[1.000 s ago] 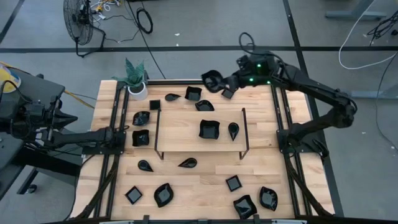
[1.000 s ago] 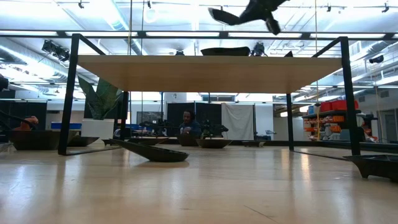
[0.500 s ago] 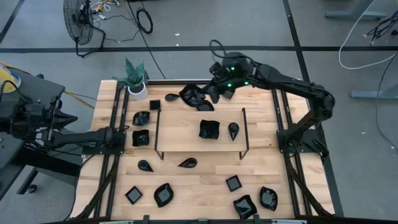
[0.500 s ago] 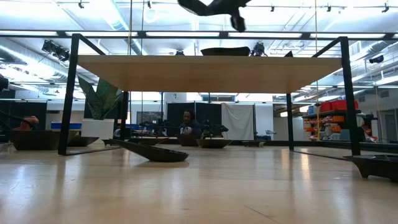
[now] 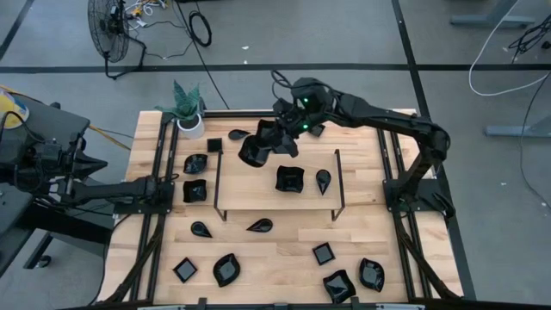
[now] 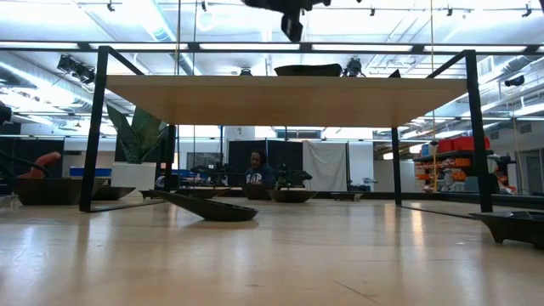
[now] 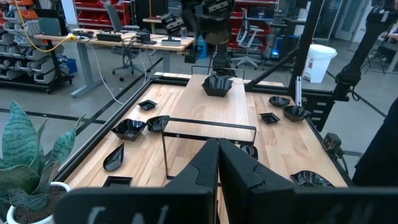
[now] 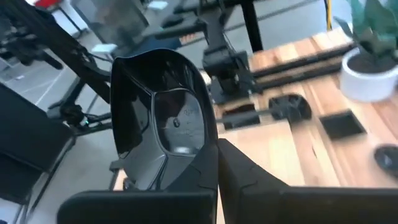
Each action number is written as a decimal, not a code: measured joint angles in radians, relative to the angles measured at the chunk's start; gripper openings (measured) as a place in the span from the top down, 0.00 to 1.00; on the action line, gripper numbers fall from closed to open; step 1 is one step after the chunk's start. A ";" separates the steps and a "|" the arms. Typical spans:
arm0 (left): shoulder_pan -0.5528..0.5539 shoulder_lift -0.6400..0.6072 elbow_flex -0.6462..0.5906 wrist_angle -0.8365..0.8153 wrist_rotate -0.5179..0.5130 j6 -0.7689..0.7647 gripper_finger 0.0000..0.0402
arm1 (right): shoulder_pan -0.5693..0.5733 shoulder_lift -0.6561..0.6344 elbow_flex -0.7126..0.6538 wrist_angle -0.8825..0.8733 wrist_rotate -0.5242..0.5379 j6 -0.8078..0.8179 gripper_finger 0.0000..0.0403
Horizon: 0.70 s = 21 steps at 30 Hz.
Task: Pick & Place Mini shaped plates
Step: Put the leaf shaped plate on the shelf
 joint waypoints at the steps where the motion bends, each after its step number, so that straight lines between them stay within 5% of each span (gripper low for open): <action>1: 0.000 0.000 0.000 0.000 0.000 0.000 0.95 | 0.004 0.000 0.000 0.008 -0.001 0.001 1.00; 8: 0.000 0.000 0.000 0.000 0.000 0.000 0.95 | 0.025 0.010 0.031 0.019 0.000 0.040 1.00; 21: 0.000 0.000 0.000 0.000 0.000 0.000 0.95 | 0.033 0.201 0.314 -0.139 -0.054 -0.020 1.00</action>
